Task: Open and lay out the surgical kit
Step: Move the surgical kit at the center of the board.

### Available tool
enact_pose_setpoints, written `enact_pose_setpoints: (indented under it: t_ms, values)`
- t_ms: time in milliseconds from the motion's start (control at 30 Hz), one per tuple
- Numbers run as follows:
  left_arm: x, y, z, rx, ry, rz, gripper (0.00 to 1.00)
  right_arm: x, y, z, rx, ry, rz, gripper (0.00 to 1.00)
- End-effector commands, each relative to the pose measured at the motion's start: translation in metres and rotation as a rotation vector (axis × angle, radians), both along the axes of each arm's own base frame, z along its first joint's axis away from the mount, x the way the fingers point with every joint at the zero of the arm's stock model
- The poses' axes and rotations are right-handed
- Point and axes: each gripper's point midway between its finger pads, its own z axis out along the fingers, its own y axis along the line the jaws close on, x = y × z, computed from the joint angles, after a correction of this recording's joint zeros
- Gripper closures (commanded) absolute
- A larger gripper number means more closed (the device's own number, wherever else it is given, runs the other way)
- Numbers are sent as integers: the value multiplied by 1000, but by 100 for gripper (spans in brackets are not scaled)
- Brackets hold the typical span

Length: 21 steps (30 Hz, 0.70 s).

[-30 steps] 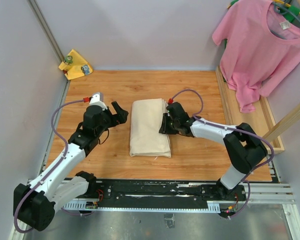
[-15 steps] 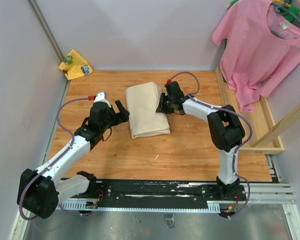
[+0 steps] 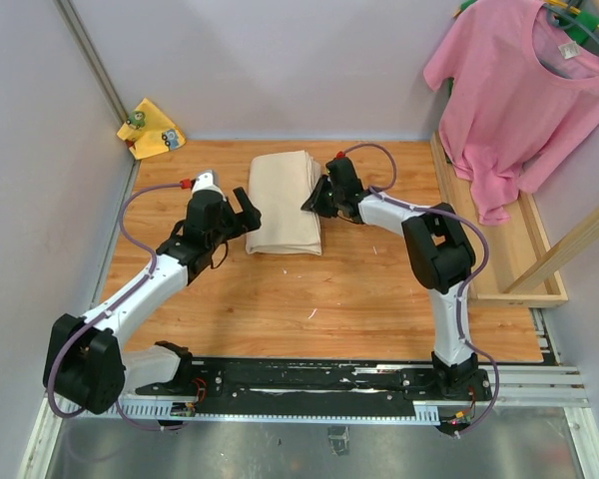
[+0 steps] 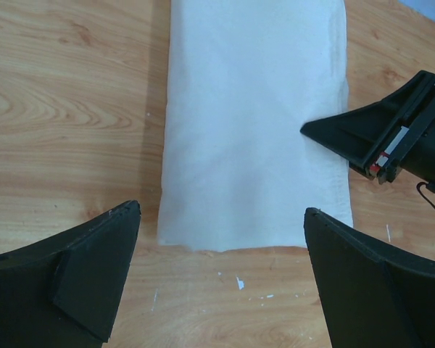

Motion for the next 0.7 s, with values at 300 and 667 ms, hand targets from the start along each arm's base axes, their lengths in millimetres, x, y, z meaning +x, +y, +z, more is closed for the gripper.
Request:
enact_pose_setpoints:
  t_ms: [300,667]
  values:
    - [24,-4,19,12,-36,17,1,39,10,14,128,-62,-58,61]
    - [24,-31,43,-34,-66,-129,1,-33,-62,113,-70,-252,93,2]
